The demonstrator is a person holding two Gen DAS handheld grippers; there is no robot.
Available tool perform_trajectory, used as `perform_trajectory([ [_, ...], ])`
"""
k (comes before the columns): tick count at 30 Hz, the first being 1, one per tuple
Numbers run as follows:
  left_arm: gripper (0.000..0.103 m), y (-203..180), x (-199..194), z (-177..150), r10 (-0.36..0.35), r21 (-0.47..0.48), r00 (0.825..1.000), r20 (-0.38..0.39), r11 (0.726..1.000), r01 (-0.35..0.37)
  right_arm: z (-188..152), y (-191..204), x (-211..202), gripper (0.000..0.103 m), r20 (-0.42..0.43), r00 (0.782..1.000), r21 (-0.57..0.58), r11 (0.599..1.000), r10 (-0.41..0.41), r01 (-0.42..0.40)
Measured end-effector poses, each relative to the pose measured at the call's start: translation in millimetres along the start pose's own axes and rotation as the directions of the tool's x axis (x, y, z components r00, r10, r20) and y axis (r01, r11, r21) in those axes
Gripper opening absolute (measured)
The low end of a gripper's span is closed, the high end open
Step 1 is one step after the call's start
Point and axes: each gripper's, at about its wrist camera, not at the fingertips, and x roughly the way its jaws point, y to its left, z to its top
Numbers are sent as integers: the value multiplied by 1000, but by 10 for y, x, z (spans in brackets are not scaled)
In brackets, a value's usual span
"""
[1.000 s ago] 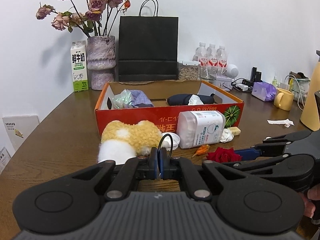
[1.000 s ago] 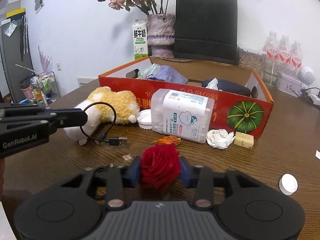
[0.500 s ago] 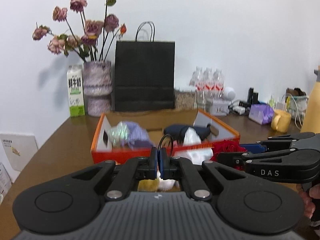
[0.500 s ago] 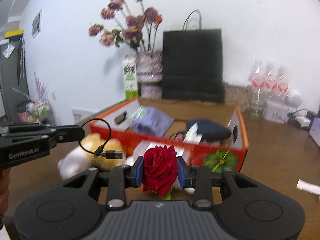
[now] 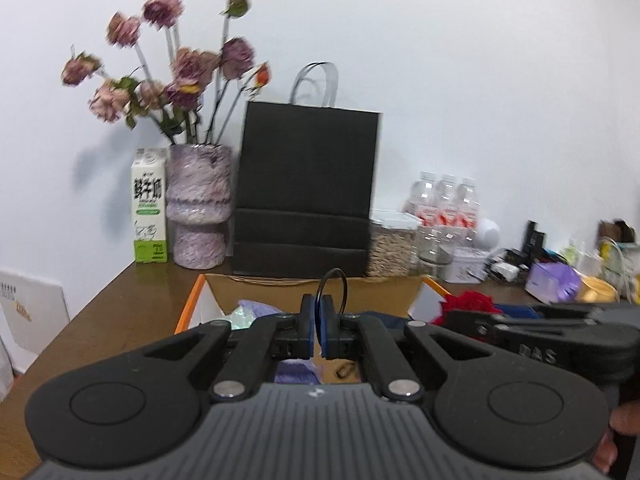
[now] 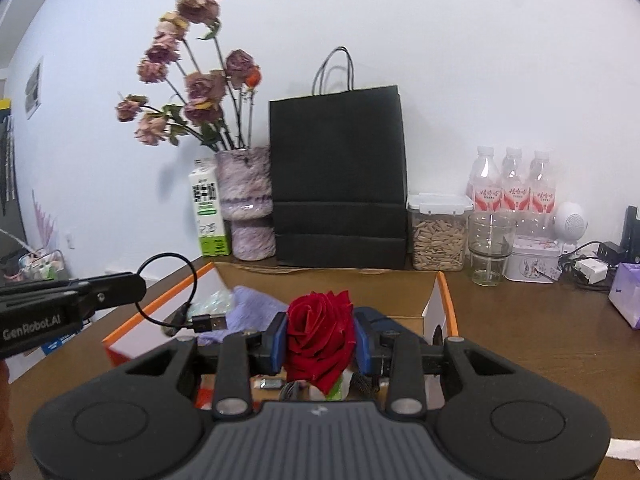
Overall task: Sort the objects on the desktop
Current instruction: 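Carry the red rose and black cable with both grippers over the box, then open both grippers to drop the rose and black cable into the box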
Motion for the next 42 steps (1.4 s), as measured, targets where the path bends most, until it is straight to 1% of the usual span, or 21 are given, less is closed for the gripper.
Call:
perform_trajectory([
  [4, 3, 121, 246, -27, 40, -37, 999, -17, 999, -40, -49, -93, 154, 32, -5, 1000, 26, 1000, -1, 1],
  [8, 3, 177, 421, -152, 71, -35, 994, -81, 997, -74, -133, -151, 258, 32, -33, 999, 28, 999, -18, 19],
  [10, 3, 185, 457, -203, 85, -26, 992, -98, 996, -88, -173, -174, 299, 32, -43, 999, 32, 999, -20, 21],
  [17, 3, 196, 516, -269, 90, -14, 989, -120, 996, -93, -240, -158, 350, 33, -59, 998, 28, 999, -25, 27],
  [20, 6, 171, 517, -293, 103, -1, 987, -124, 995, -103, -255, -135, 333, 45, -57, 998, 23, 999, -30, 32],
  [21, 9, 167, 512, -297, 108, 3, 986, -123, 994, -109, -257, -122, 319, 56, -53, 998, 20, 999, -28, 29],
  [22, 19, 164, 489, -298, 112, 5, 986, -119, 994, -112, -258, -112, 304, 70, -46, 999, 18, 999, -27, 28],
  [23, 29, 165, 464, -292, 110, 2, 988, -112, 994, -111, -258, -94, 281, 76, -36, 999, 11, 1000, -28, 29],
  [24, 59, 166, 446, -280, 116, -1, 988, -105, 993, -117, -255, -86, 257, 89, -28, 999, 5, 1000, -29, 29],
  [25, 77, 166, 407, -276, 127, -4, 988, -85, 992, -128, -254, -74, 237, 102, -20, 999, 1, 1000, -30, 30],
  [26, 82, 167, 372, -271, 129, -7, 990, -63, 991, -130, -248, -70, 219, 103, -13, 999, 1, 1000, -31, 31],
  [27, 91, 170, 341, -270, 128, -13, 991, -46, 992, -129, -247, -64, 202, 103, -11, 999, 3, 999, -34, 34],
  [28, 103, 172, 313, -270, 128, -20, 991, -36, 991, -129, -242, -59, 192, 103, -18, 999, 5, 999, -37, 37],
  [32, 103, 156, 273, -265, 147, -19, 989, -20, 989, -147, -234, -48, 137, 103, -18, 999, 11, 1000, -27, 27],
  [42, 103, 170, 288, -305, 165, -17, 986, -36, 986, -165, -231, -14, 100, 103, -13, 999, -5, 999, -35, 35],
])
